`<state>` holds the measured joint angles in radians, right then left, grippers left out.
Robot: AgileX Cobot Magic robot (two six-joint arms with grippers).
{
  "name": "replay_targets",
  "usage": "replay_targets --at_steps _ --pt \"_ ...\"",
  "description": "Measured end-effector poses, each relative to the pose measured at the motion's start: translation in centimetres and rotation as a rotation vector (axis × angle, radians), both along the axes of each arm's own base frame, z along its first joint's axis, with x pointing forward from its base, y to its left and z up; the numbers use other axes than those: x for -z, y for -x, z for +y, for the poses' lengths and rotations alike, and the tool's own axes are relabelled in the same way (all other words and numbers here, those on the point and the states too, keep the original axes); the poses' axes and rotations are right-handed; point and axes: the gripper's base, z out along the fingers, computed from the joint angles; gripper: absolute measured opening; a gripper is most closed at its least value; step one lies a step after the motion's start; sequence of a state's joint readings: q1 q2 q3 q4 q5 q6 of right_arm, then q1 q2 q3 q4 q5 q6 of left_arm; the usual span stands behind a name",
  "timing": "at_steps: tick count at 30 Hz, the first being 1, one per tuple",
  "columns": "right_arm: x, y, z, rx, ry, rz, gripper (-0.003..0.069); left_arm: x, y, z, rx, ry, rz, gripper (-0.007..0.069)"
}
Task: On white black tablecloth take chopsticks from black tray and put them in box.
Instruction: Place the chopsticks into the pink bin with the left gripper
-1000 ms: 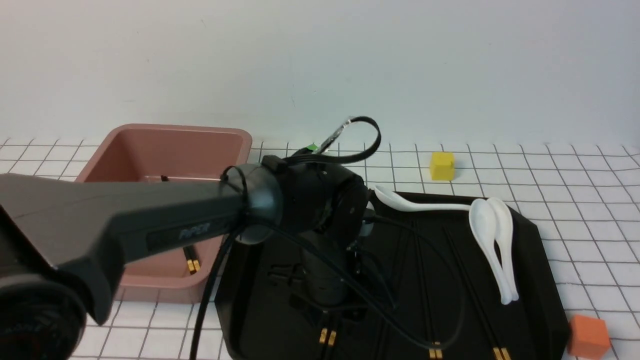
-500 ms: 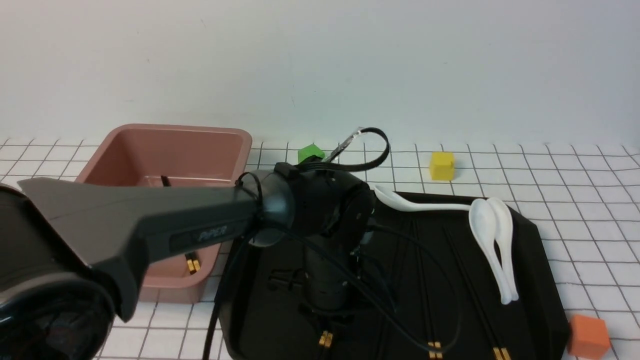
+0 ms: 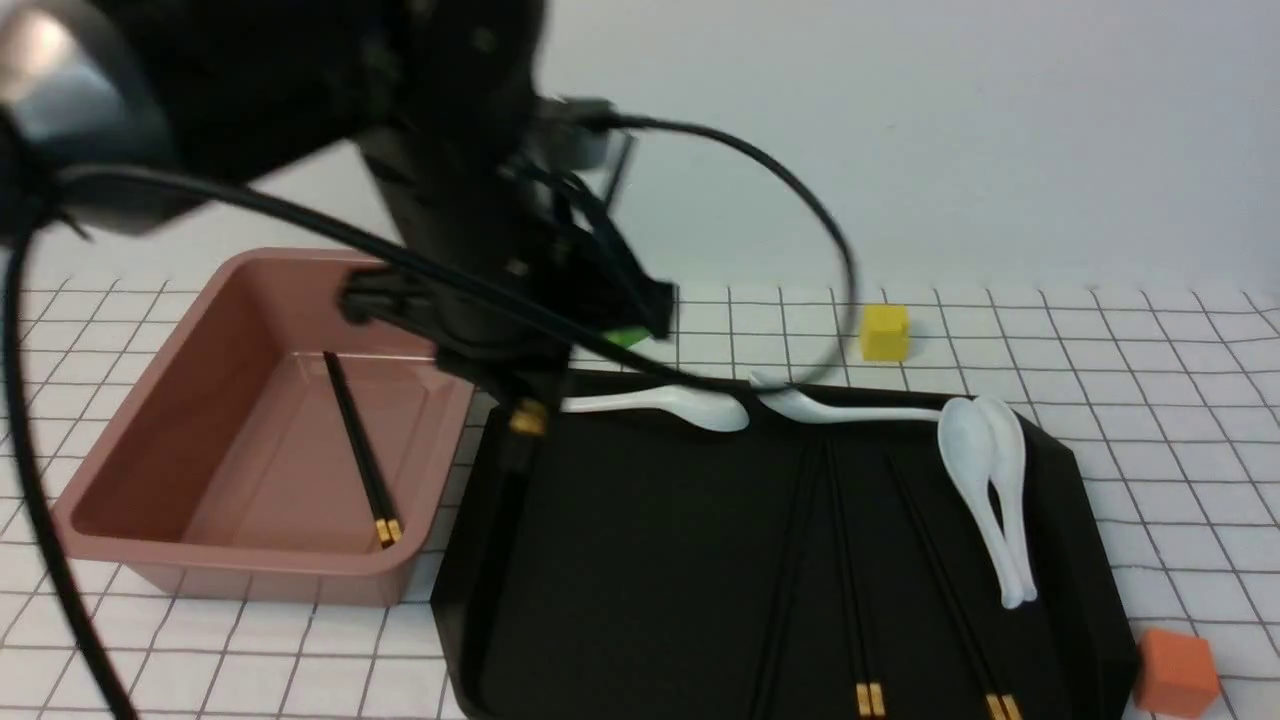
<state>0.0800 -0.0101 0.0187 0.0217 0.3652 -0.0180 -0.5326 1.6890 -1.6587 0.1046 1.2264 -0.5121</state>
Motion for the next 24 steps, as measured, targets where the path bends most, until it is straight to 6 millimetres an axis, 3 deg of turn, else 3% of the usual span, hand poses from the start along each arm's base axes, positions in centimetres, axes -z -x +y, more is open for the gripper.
replay_targets --at_steps 2,3,4,5,6,7,8,9,12,17,20,24 --pt "0.0 0.0 0.0 0.000 0.000 0.000 0.0240 -0.4 -1.6 4.1 -0.124 -0.004 -0.010 0.0123" --pt "0.0 0.0 0.0 0.000 0.000 0.000 0.0240 -0.4 -1.8 4.5 -0.136 -0.002 -0.010 0.0123" --pt "0.0 0.0 0.0 0.000 0.000 0.000 0.0240 -0.1 -3.1 8.0 -0.247 0.012 0.008 0.0123" --pt "0.0 0.0 0.0 0.000 0.000 0.000 0.0240 0.0 -3.2 8.4 -0.258 0.018 0.014 0.0123" --pt "0.0 0.0 0.0 0.000 0.000 0.000 0.0240 1.0 -4.1 10.9 -0.342 0.046 0.053 0.0123" --pt "0.0 0.0 0.0 0.000 0.000 0.000 0.0240 1.8 -4.7 12.1 -0.384 0.067 0.084 0.0123" --pt "0.0 0.0 0.0 0.000 0.000 0.000 0.0240 1.9 -4.8 12.3 -0.392 0.071 0.090 0.0123" --pt "0.0 0.0 0.0 0.000 0.000 0.000 0.0240 3.5 -5.8 13.5 -0.436 0.094 0.135 0.0123" --pt "0.0 0.0 0.0 0.000 0.000 0.000 0.0240 6.9 -7.8 14.5 -0.478 0.105 0.203 0.0123" --pt "0.0 0.0 0.0 0.000 0.000 0.000 0.0240 11.9 -9.8 14.5 -0.490 0.084 0.284 0.0175" --pt "0.0 0.0 0.0 0.000 0.000 0.000 0.0240 12.9 -10.0 14.4 -0.493 0.086 0.310 0.0264" --pt "0.0 0.0 0.0 0.000 0.000 0.000 0.0240 12.2 -9.9 14.4 -0.488 0.087 0.321 0.0311"
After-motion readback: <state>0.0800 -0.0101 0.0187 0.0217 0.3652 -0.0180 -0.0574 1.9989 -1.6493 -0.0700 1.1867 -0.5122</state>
